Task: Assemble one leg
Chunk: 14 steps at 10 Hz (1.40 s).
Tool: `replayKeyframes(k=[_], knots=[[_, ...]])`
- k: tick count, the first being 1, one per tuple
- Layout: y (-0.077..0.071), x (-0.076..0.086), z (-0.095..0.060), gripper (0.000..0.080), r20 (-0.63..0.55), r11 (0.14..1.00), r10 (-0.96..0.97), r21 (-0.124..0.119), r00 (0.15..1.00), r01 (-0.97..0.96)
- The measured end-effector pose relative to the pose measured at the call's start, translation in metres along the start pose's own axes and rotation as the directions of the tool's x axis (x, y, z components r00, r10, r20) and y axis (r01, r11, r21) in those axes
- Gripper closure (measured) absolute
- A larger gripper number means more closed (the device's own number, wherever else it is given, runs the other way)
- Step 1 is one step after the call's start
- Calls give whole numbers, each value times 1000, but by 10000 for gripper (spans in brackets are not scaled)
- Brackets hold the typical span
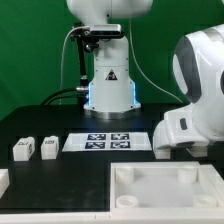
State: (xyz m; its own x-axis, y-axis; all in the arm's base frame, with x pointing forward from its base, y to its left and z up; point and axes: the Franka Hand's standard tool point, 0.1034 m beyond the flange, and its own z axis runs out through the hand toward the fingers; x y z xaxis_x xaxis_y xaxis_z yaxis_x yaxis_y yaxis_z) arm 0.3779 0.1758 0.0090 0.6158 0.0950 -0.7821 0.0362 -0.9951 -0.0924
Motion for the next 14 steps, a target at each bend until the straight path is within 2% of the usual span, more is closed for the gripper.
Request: replayKeyframes(k=[4,5,7,8,9,10,12,13,14], knots=[[1,0,-4,508,-5,1000,-2,2,1000,2],[9,-10,-22,508,8,999,-34,6,999,34],[29,-35,-81,508,-71,997,-75,19,995,76],[35,-53,-96,508,-82,997,-69,17,994,71],[35,-63,-111,508,-111,998,-68,9,991,70],[32,-67,-126,508,-192,998,-69,-4,979,70],[34,-60,-128,508,-381,998,-62,-16,923,60],[37,-61,-131,508,-436,998,-62,-22,898,58],[48,-53,-153,508,-516,993,-117,-46,848,109]])
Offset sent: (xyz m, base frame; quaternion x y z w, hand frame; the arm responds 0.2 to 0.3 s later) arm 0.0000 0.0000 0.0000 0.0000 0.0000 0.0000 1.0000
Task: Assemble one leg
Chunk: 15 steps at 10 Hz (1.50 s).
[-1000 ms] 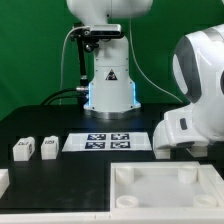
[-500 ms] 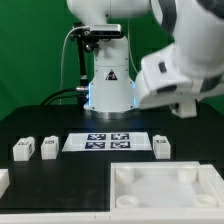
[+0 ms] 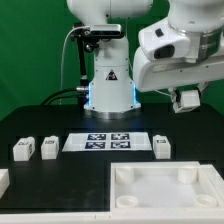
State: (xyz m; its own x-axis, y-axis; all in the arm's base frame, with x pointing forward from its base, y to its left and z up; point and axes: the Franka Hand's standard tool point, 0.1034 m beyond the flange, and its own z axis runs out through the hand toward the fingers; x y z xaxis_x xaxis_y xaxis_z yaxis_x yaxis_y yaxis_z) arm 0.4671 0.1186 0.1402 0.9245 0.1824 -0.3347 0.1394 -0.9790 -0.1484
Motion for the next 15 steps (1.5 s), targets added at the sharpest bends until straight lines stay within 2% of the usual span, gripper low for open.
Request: replayKeyframes(k=[1,2,3,4,6,7,9,10,11,13,14,15], knots=[[22,17,-32,508,-76,1000,-11,6,997,12],[34,38,-60,507,-206,1000,-2,-5,978,1],[36,51,-78,507,-293,1000,7,-4,956,-9],[37,66,-87,507,-386,1000,3,-15,923,-10],[44,63,-83,507,-547,999,0,-43,837,-27],[48,68,-86,507,-647,998,-12,-60,762,-35],[54,66,-85,507,-760,994,-43,-98,648,-49],[55,71,-80,507,-811,993,-47,-103,583,-64],[45,84,-62,507,-801,994,-52,-99,596,-46],[49,112,-65,507,-812,995,-45,-90,582,-48],[48,123,-62,507,-813,996,-38,-80,581,-48],[43,136,-51,507,-810,997,-36,-73,585,-40]])
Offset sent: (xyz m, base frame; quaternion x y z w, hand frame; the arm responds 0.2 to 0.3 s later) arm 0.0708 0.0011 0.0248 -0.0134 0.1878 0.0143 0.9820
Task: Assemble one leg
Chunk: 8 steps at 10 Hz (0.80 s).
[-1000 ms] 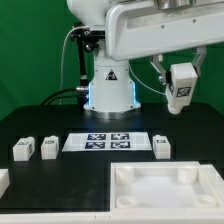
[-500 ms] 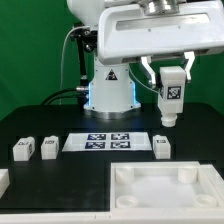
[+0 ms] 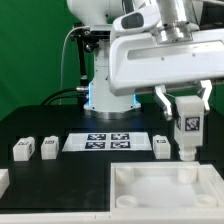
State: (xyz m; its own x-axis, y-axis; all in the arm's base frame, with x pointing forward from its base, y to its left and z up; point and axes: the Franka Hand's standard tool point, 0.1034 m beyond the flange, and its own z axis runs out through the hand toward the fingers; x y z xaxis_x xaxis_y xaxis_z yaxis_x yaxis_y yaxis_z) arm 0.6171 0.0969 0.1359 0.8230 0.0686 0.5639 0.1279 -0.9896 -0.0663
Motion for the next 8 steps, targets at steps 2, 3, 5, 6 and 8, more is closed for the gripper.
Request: replayKeyframes(k=[2,3,5,6,8], knots=[[-5,-1,17,507,11,1000,2,10,1000,-2],[-9,-6,21,507,20,1000,-3,15,1000,3],[-11,-16,30,507,28,1000,-3,17,1000,2],[-13,-21,37,507,39,1000,-2,19,999,1],[-12,-27,41,507,48,1000,-4,19,999,3]])
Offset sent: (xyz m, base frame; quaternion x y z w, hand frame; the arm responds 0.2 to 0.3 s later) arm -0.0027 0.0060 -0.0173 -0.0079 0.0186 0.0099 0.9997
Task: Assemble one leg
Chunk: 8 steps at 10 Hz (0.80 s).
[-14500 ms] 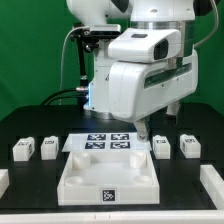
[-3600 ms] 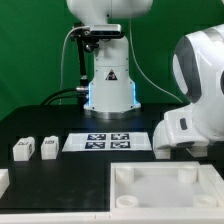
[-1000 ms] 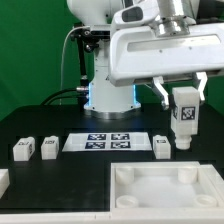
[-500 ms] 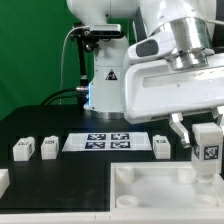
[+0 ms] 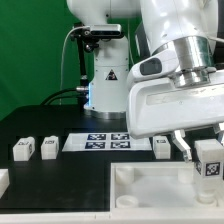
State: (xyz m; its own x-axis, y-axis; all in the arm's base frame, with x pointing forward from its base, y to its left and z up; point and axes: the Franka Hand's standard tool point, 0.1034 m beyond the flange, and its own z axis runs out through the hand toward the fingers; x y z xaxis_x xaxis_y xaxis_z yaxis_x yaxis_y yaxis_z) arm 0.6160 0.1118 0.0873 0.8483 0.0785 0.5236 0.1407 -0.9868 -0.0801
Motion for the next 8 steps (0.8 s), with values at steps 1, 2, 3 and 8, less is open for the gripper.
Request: replayKeyframes(k=[1,2,3,8], knots=[[1,-1,1,507,3,1000,1,0,1000,-1],[0,-3,2,507,5,1000,1,0,1000,-1],[0,-5,5,507,9,1000,2,1,1000,-2],[0,-11,11,507,-2,1000,2,-3,1000,-2]])
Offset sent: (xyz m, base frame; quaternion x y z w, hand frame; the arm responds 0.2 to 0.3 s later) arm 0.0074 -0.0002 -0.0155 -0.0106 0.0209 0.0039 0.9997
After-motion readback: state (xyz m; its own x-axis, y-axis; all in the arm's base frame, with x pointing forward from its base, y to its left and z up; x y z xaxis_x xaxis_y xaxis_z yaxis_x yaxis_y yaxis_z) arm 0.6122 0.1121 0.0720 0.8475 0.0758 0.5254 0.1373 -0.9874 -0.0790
